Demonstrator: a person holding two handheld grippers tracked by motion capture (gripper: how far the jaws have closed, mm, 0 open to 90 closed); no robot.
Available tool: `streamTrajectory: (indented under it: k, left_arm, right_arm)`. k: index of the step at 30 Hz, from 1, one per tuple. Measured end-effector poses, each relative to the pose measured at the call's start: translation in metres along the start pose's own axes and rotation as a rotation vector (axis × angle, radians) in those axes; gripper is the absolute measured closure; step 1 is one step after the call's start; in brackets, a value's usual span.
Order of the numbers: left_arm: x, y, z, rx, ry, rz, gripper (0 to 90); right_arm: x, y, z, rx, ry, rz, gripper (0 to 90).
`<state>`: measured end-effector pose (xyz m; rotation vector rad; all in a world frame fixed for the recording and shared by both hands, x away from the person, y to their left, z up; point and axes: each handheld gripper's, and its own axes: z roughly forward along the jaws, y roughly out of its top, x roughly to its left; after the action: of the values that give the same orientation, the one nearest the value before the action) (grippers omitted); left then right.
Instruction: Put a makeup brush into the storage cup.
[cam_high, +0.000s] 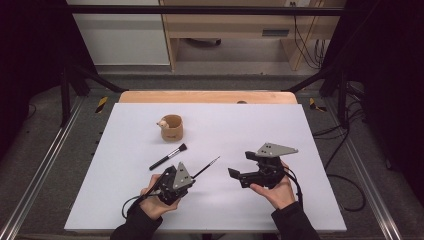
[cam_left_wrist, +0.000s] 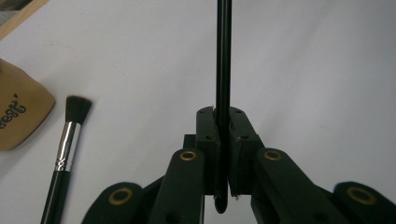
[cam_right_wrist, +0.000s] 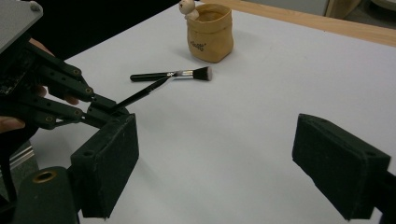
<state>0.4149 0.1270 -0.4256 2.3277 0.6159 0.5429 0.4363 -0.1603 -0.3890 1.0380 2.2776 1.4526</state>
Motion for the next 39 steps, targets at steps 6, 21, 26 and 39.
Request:
streamTrajectory:
  k: [6,21,26,39]
  left_arm:
    - [-0.002,0.000,0.003,-0.033,0.006,-0.057,84.5]
    - [-0.009,0.003,0.001,-0.083,0.014,-0.133,84.5]
    - [-0.012,0.005,0.000,-0.103,0.019,-0.157,84.5]
    - [-0.019,0.009,0.007,-0.113,0.014,-0.213,84.4]
  right_arm:
    - [0.000,-0.006,0.004,-0.009,0.004,0.022,15.2]
    - [0.007,-0.011,0.011,-0.023,0.033,0.053,15.2]
    - [0.008,-0.012,0.011,-0.039,0.037,0.072,13.5]
    - [0.014,-0.013,0.021,-0.069,0.093,0.130,21.8]
